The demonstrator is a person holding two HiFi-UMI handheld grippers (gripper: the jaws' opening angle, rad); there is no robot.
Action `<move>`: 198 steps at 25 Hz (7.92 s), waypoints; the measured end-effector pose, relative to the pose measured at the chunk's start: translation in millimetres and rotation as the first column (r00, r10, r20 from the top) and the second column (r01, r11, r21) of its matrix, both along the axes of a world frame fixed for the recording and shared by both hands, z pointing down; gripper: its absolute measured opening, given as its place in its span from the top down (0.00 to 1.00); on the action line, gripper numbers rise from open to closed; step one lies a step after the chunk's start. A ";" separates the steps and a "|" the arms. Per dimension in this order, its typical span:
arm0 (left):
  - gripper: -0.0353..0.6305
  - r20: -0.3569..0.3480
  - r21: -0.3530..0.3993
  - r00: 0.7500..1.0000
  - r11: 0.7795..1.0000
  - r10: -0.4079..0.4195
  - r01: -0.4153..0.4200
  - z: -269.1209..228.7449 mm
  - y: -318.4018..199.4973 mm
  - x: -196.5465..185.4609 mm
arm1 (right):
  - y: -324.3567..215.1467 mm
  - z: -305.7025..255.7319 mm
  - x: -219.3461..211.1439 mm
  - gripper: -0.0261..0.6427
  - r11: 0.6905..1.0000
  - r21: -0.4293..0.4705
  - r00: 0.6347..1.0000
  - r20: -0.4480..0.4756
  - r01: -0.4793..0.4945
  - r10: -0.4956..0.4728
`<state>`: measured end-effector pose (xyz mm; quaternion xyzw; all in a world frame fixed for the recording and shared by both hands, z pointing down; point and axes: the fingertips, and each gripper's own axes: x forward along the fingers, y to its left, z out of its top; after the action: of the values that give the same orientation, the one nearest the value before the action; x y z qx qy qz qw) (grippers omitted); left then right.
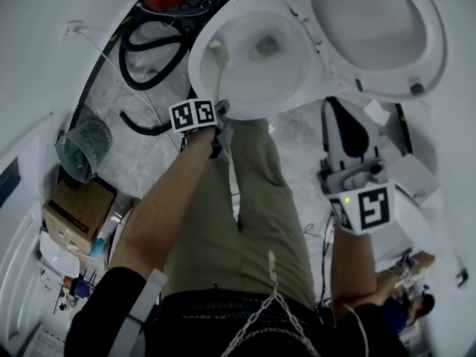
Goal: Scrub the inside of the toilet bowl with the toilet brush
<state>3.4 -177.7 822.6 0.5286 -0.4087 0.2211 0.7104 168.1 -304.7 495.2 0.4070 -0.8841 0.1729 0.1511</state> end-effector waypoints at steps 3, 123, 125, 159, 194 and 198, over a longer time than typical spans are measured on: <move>0.94 0.002 0.007 1.000 1.000 0.023 -0.023 5.3 -11.5 5.9 | -0.5 2.2 2.8 0.96 1.000 0.006 1.000 0.002 0.003 -0.003; 0.95 -0.237 -0.191 0.967 0.981 -0.090 0.044 41.5 9.7 65.5 | 28.9 21.3 -21.5 0.96 0.994 -0.104 0.999 0.045 -0.015 0.020; 0.95 -0.222 -0.182 0.971 0.982 -0.084 0.043 47.3 1.2 64.5 | 22.9 21.4 -16.0 0.96 0.995 -0.100 0.999 0.045 -0.017 0.022; 0.95 0.064 -0.199 0.380 0.385 0.923 -0.901 74.1 16.2 59.9 | 38.2 29.3 39.0 0.96 0.980 -0.136 0.984 0.083 -0.146 0.158; 0.95 0.422 0.652 0.764 0.423 0.487 -0.630 -293.8 20.1 -43.1 | 140.4 -121.1 -50.2 0.96 0.977 0.032 0.977 0.014 -0.212 0.211; 0.95 0.417 0.729 0.820 0.395 0.392 -0.559 -380.0 12.4 -52.8 | 140.8 -163.7 -51.4 0.96 0.974 0.101 0.979 -0.007 -0.201 0.203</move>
<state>-49.3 -165.3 442.6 0.8698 -0.3551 0.2422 0.2421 116.6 -163.9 331.5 0.5032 -0.8444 0.1397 0.1198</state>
